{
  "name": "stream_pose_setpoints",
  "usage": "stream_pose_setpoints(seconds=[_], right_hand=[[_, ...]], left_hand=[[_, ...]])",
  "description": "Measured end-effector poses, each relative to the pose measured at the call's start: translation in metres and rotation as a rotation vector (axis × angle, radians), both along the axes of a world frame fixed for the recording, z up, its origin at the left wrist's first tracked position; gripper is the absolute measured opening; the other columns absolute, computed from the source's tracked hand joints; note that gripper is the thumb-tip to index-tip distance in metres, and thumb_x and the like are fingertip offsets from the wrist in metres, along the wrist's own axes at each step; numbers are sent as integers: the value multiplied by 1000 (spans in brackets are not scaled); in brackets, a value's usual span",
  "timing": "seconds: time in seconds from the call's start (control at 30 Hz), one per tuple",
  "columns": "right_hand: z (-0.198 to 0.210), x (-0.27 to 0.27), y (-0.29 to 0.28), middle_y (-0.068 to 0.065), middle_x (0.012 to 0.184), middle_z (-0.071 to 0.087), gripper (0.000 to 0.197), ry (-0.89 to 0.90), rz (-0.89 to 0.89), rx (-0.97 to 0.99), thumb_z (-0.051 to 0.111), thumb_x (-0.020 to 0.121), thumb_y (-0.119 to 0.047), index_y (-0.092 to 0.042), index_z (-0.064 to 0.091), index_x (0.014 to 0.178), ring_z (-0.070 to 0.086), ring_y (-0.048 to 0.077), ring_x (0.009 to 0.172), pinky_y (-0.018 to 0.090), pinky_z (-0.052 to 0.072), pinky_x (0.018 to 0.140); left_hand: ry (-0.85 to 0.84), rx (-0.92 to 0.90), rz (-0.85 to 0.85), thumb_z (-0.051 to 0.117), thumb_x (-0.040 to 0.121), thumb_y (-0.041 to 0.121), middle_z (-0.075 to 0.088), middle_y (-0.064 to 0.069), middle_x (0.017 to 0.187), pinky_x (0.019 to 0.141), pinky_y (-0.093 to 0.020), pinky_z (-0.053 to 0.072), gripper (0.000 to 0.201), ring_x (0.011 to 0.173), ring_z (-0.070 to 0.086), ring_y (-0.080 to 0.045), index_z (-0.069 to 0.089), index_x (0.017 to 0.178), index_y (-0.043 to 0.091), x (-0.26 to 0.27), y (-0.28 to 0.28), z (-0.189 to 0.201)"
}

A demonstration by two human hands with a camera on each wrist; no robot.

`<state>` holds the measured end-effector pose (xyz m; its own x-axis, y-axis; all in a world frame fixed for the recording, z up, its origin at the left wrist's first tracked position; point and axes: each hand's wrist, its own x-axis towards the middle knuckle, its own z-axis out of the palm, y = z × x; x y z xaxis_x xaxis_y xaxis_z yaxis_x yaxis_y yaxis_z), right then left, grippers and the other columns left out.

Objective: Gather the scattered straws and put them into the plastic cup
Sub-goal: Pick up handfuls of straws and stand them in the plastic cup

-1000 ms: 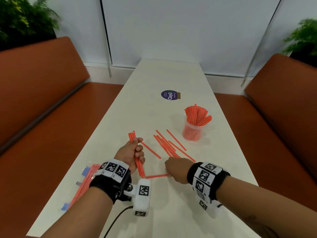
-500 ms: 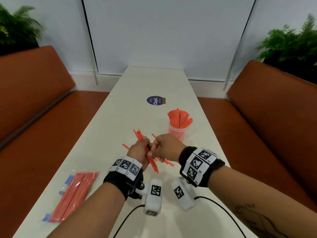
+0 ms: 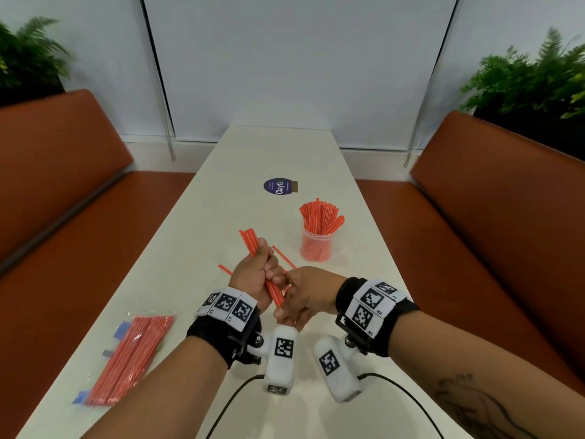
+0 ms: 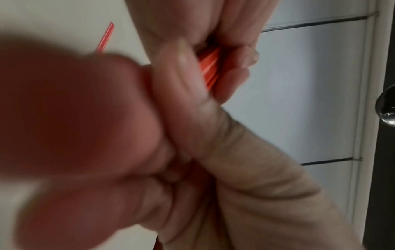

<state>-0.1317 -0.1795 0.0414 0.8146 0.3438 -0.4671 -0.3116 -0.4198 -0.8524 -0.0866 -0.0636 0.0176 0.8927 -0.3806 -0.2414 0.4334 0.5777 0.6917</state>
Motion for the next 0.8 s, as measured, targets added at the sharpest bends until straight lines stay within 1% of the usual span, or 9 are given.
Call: stream_pose_setpoints(seconds=[0.07, 0.13, 0.23, 0.3, 0.37, 0.43, 0.57, 0.67, 0.8], right_hand=[[6, 1, -4, 12, 84, 67, 22, -46, 63, -79, 71, 79, -5, -11, 54, 92, 68, 15, 66, 30, 57, 62], [19, 5, -11, 11, 119, 60, 44, -120, 50, -108, 73, 79, -14, -17, 50, 116, 66, 21, 95, 35, 57, 69], [41, 11, -17, -1, 152, 28, 82, -361, -150, -82, 68, 83, -22, -21, 18, 148, 40, 20, 133, 38, 48, 95], [50, 13, -15, -4, 156, 19, 75, -557, -143, -146, 60, 89, -24, -23, 14, 149, 24, 13, 143, 38, 31, 113], [52, 14, -11, -1, 155, 25, 58, -630, 16, -361, 51, 94, -25, -22, 26, 147, 21, 12, 144, 36, 23, 118], [50, 12, -11, 2, 149, 39, 43, -623, 92, -446, 47, 96, -20, -18, 43, 139, 32, 11, 139, 32, 26, 115], [42, 9, -21, 2, 125, 52, 60, -527, -228, -115, 56, 92, -18, -25, 28, 145, 55, 8, 93, 25, 50, 77], [32, 7, -28, -4, 80, 58, 43, -418, -270, -88, 60, 90, -22, -13, 51, 130, 50, 7, 58, 20, 43, 51], [23, 12, -35, -9, 64, 59, 15, -478, -393, 53, 64, 87, -12, -10, 63, 102, 51, -4, 45, 9, 38, 44]], left_hand=[[-3, 21, -74, 38, 96, 38, 32, 7, 35, 30, -10, 27, 37, 27, 30, -3, 41, 68, 14, -2, 2, 5], [-41, 142, -150, 39, 96, 36, 29, 7, 33, 29, -9, 20, 37, 25, 25, -2, 40, 66, 14, -5, 4, 8], [-157, 403, -277, 44, 95, 33, 28, 10, 37, 31, -10, 18, 37, 28, 22, -2, 38, 63, 16, -11, 5, 8], [-210, 493, -346, 46, 96, 31, 29, 10, 40, 32, -11, 20, 37, 31, 22, -3, 38, 63, 16, -13, 3, 9], [-248, 544, -373, 43, 97, 22, 29, 9, 40, 32, -11, 20, 37, 32, 22, -4, 37, 61, 15, -14, 0, 12], [-281, 578, -383, 40, 96, 12, 29, 9, 40, 33, -12, 20, 36, 32, 22, -4, 36, 61, 14, -15, -3, 14], [-333, 616, -370, 51, 94, 23, 32, 7, 42, 33, -14, 22, 35, 34, 24, -5, 43, 61, 14, -13, -3, 14], [-361, 669, -385, 51, 93, 13, 33, 8, 39, 34, -13, 22, 30, 32, 26, -5, 47, 63, 12, -6, -8, 16], [-398, 713, -458, 55, 89, 9, 33, 5, 39, 34, -15, 23, 31, 31, 28, -5, 49, 59, 11, 8, -22, 21]])
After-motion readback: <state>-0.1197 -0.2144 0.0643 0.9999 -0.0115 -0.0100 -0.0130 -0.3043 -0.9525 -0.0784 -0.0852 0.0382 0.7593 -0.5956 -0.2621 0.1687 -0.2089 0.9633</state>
